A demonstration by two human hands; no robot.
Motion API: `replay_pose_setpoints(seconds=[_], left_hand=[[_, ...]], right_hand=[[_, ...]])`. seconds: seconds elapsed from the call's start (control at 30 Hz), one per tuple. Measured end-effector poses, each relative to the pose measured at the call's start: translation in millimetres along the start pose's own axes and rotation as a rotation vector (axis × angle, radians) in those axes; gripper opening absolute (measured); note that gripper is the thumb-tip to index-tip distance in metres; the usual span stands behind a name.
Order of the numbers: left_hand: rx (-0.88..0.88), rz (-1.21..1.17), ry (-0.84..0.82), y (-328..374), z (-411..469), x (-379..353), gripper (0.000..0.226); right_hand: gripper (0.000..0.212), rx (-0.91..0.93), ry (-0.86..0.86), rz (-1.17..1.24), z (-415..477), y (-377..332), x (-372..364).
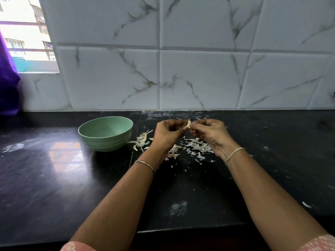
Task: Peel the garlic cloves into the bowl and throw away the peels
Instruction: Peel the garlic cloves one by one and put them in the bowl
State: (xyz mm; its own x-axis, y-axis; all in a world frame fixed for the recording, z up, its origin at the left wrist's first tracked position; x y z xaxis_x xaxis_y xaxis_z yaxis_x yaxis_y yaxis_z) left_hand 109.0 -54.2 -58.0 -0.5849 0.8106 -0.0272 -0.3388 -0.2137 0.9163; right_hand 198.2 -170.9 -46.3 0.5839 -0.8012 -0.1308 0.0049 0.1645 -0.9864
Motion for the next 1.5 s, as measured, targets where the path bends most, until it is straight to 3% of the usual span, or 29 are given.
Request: replay_pose_setpoints(seconds=[0.6, 0.93, 1.5], left_hand=[[-0.069, 0.162, 0.04, -3.4, 1.7, -2.4, 0.012], [-0.158, 0.402, 0.085, 0.5, -0.4, -5.1, 0.015], [-0.179, 0.45, 0.102, -1.3, 1.4, -4.4, 0.01]], right_hand=[[0.014, -0.026, -0.03, 0.096, -0.9, 0.6, -5.2], [0.011, -0.07, -0.013, 0.125, 1.1, 3.9, -5.5], [0.01, -0.1, -0.044, 0.187, -1.5, 3.0, -7.6]])
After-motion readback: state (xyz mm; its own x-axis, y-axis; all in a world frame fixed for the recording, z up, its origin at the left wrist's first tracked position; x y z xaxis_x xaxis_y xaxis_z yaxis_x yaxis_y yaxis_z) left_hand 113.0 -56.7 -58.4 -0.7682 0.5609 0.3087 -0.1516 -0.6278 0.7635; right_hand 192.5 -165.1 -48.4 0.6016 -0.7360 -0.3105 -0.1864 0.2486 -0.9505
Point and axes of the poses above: each hand's wrist, its own z-axis towards the middle knuckle, its own x-axis out of the back of the hand, y = z × x, the point moved 2 cm from there along z, towards the middle knuckle, and after that the axes turned 5 degrees about -x, right-handed, at the moved point
